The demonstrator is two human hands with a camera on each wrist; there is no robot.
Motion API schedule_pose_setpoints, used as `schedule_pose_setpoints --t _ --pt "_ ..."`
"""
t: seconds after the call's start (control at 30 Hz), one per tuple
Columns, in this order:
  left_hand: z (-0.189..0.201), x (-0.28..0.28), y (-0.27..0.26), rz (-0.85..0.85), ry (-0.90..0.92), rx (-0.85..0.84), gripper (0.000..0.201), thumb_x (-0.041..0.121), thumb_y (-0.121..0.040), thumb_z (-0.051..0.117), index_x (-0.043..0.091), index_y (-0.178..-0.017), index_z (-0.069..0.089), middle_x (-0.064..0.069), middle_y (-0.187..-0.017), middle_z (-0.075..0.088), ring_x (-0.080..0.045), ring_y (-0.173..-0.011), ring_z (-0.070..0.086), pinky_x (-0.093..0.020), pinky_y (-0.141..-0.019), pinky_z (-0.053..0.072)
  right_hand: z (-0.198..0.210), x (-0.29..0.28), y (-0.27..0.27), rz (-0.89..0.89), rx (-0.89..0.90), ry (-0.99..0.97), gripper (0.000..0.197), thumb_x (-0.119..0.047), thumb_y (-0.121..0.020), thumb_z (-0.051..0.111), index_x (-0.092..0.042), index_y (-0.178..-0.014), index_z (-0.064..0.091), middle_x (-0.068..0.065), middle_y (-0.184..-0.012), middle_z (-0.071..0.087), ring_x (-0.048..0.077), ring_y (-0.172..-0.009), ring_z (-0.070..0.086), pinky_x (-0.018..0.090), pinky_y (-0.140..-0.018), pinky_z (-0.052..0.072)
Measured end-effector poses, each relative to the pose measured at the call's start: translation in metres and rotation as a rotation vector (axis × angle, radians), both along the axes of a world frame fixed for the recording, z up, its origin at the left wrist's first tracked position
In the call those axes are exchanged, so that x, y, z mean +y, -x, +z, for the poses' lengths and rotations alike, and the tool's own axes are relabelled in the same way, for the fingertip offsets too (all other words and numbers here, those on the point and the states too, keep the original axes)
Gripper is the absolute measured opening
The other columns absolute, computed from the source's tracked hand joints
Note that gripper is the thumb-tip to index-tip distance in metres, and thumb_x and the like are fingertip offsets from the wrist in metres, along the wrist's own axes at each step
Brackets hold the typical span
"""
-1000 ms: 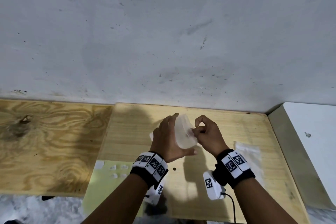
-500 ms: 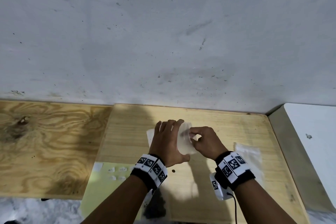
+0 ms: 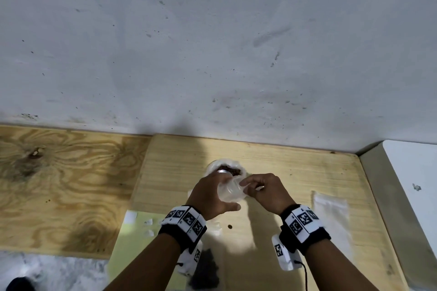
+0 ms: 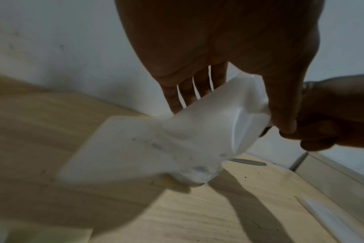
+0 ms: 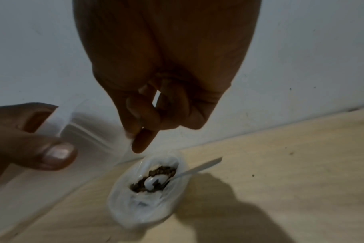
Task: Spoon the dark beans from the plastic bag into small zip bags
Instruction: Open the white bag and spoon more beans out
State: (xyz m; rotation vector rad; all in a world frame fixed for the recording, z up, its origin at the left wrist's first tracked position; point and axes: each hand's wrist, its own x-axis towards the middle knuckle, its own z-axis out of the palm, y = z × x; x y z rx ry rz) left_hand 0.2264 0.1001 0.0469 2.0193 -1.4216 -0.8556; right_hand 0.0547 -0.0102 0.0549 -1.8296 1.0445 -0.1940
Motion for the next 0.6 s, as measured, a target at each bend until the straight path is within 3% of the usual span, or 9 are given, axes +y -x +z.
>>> schedule_pose_setpoints --t 0.1,0.17,0.23,0.3,0.43,0.5,0.6 --pt "-0.013 0.002 -0.007 0.110 -0.057 0.108 0.080 0.047 -0.051 0.093 0.026 -0.122 0.063 0.013 -0.112 0.066 -0.006 -0.100 0.061 -0.014 -0.082 0.045 -0.011 0.000 -0.005 -0.088 -0.060 -0.102 0.024 -0.006 -0.085 0.071 -0.029 -0.084 0.077 -0.015 -0.065 0.069 -0.004 -0.062 0.063 0.018 -0.065 0.047" --pt "-0.021 0.002 -0.016 0.245 -0.097 0.206 0.069 0.044 -0.052 0.093 0.027 -0.113 0.066 0.013 -0.104 0.067 -0.006 -0.093 0.063 -0.012 -0.075 0.045 -0.018 -0.003 -0.004 -0.257 -0.095 -0.068 0.018 -0.010 -0.084 0.074 -0.028 -0.084 0.076 -0.011 -0.076 0.071 0.002 -0.074 0.065 0.026 -0.070 0.051" --pt "-0.029 0.002 -0.028 0.354 -0.145 0.303 0.064 0.045 -0.054 0.092 0.027 -0.110 0.066 0.010 -0.104 0.069 -0.008 -0.095 0.064 -0.017 -0.076 0.048 -0.026 -0.008 -0.001 -0.402 -0.032 0.043 0.014 -0.016 -0.083 0.075 -0.028 -0.090 0.072 -0.007 -0.092 0.071 0.013 -0.092 0.066 0.032 -0.079 0.052" --pt "-0.038 0.001 -0.038 0.428 -0.179 0.386 0.072 0.054 -0.049 0.089 0.027 -0.112 0.067 0.008 -0.107 0.069 -0.011 -0.100 0.064 -0.026 -0.084 0.052 -0.031 -0.013 0.001 -0.426 0.132 0.097 0.028 -0.028 -0.083 0.075 -0.028 -0.109 0.066 -0.001 -0.111 0.064 0.021 -0.106 0.062 0.030 -0.084 0.046" --pt "-0.051 -0.003 -0.052 0.473 -0.236 0.493 0.079 0.063 -0.036 0.087 0.034 -0.108 0.071 0.009 -0.108 0.072 -0.012 -0.103 0.065 -0.039 -0.094 0.054 -0.040 -0.027 -0.001 -0.203 0.472 -0.054 0.069 -0.060 -0.079 0.070 -0.025 -0.137 0.051 0.003 -0.131 0.058 0.025 -0.117 0.059 0.033 -0.090 0.048" --pt "-0.050 -0.005 -0.054 0.441 -0.267 0.544 0.075 0.057 -0.037 0.090 0.033 -0.105 0.072 0.009 -0.107 0.073 -0.012 -0.103 0.065 -0.038 -0.094 0.053 -0.043 -0.031 -0.003 -0.097 0.579 -0.079 0.066 -0.065 -0.079 0.067 -0.025 -0.130 0.057 0.002 -0.126 0.064 0.024 -0.112 0.062 0.031 -0.086 0.048" --pt "-0.049 -0.011 -0.055 0.415 -0.290 0.606 0.068 0.049 -0.038 0.090 0.028 -0.100 0.075 0.008 -0.101 0.075 -0.013 -0.103 0.066 -0.036 -0.094 0.052 -0.045 -0.037 -0.006 -0.114 0.532 -0.048 0.024 -0.050 -0.082 0.071 -0.028 -0.088 0.069 0.000 -0.100 0.073 0.017 -0.085 0.065 0.029 -0.073 0.051"
